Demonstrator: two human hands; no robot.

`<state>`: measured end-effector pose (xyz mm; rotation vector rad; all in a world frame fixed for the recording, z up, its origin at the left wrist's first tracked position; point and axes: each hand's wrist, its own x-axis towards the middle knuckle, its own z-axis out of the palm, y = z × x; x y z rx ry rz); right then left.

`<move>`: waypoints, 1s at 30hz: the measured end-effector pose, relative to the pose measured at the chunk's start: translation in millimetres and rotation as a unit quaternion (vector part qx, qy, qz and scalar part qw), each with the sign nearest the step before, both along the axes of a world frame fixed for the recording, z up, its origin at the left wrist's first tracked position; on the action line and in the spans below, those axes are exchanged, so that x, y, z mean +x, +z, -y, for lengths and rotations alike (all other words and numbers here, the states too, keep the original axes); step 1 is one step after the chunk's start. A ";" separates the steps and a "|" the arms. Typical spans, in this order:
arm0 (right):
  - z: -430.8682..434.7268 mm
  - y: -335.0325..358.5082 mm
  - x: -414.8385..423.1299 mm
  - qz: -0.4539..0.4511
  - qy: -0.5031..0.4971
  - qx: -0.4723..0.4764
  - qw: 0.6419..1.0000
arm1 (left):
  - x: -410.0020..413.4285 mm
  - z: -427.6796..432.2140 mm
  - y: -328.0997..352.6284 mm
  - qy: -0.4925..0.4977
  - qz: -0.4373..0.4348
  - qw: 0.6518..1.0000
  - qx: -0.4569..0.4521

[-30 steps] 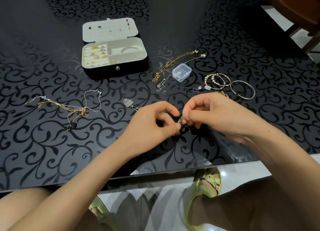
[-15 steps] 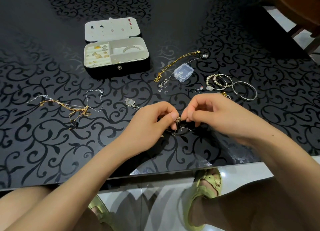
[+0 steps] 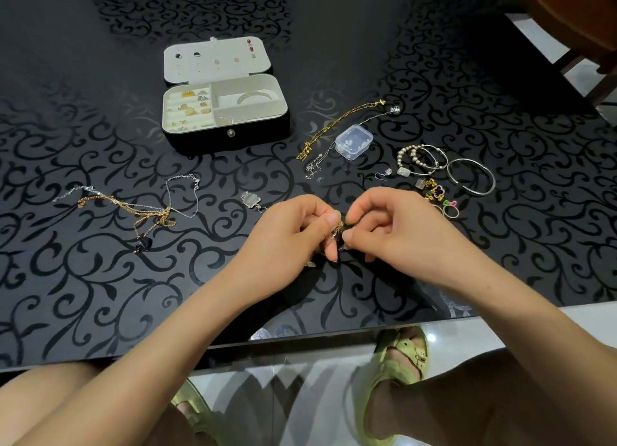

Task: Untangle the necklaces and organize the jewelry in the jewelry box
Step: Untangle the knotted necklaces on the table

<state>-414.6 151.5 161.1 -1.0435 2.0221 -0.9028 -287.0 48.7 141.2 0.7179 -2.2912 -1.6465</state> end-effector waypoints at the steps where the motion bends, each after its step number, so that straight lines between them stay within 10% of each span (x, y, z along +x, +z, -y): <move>1: 0.6 -1.2 1.1 -0.019 -0.005 -0.012 1.000 | 0.2 0.0 -0.2 0.002 -0.001 1.000 0.002; 17: -1.8 3.5 2.0 -0.152 0.020 -0.037 0.988 | 0.1 0.3 -3.6 -0.006 0.011 0.999 -0.032; 30: -0.8 6.9 -5.0 0.047 -0.056 -0.045 0.996 | 1.5 5.3 -7.3 -0.036 -0.021 0.998 0.043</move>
